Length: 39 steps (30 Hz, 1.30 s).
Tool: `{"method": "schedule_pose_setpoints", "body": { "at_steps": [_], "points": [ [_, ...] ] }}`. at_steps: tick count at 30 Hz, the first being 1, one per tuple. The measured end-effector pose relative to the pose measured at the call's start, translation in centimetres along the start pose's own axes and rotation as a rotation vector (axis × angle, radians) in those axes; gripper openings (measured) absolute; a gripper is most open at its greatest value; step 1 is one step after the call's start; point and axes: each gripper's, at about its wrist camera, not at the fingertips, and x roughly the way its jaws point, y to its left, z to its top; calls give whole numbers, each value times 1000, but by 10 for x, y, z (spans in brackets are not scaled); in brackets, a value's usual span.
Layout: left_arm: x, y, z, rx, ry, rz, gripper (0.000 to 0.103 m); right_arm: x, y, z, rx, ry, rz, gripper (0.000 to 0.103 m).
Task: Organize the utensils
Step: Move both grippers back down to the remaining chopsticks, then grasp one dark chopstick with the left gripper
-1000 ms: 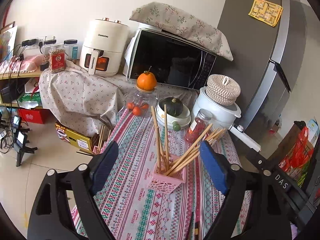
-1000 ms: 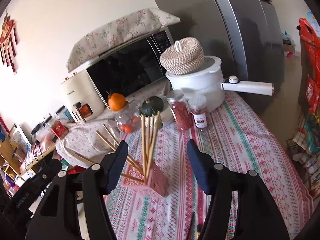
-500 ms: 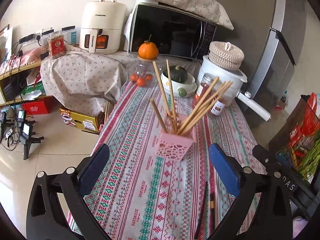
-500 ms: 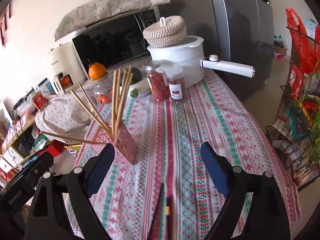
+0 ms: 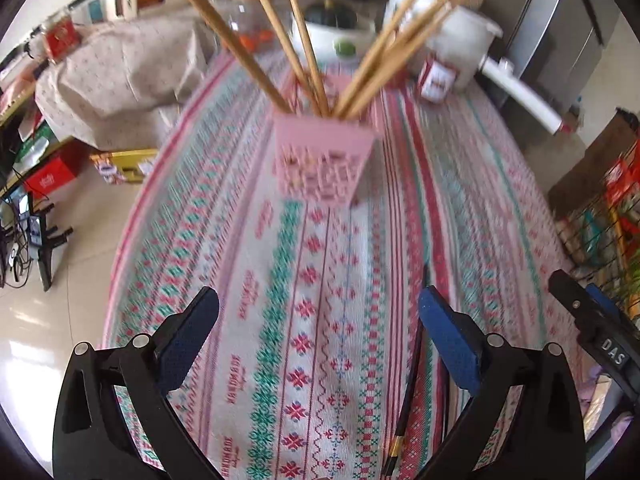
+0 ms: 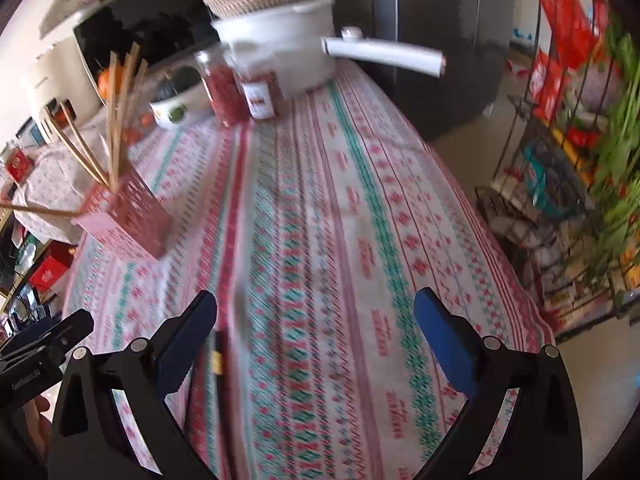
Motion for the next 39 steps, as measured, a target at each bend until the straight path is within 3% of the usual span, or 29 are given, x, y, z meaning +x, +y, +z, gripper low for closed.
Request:
{"method": "schedule_pose_setpoints", "body": {
  "at_steps": [3, 9, 19, 26, 29, 32, 37, 39],
  "points": [
    [23, -14, -4, 38, 70, 21, 96, 21, -15, -10, -13, 107, -20, 96],
    [49, -40, -4, 81, 109, 51, 96, 45, -36, -23, 44, 258, 63, 96],
    [84, -51, 15, -15, 170, 0, 94, 38, -50, -20, 85, 272, 109, 96],
    [100, -70, 17, 61, 154, 77, 81, 40, -57, -17, 149, 305, 169, 96],
    [102, -73, 18, 90, 150, 69, 75, 38, -53, -16, 145, 301, 178, 96],
    [89, -78, 6, 149, 145, 49, 57, 38, -43, -15, 124, 301, 182, 96],
    [68, -82, -20, 270, 148, 3, 7, 40, -24, -18, 86, 308, 182, 96],
    [63, -76, -27, 274, 149, -5, 5, 42, -18, -19, 79, 311, 180, 96]
  ]
}}
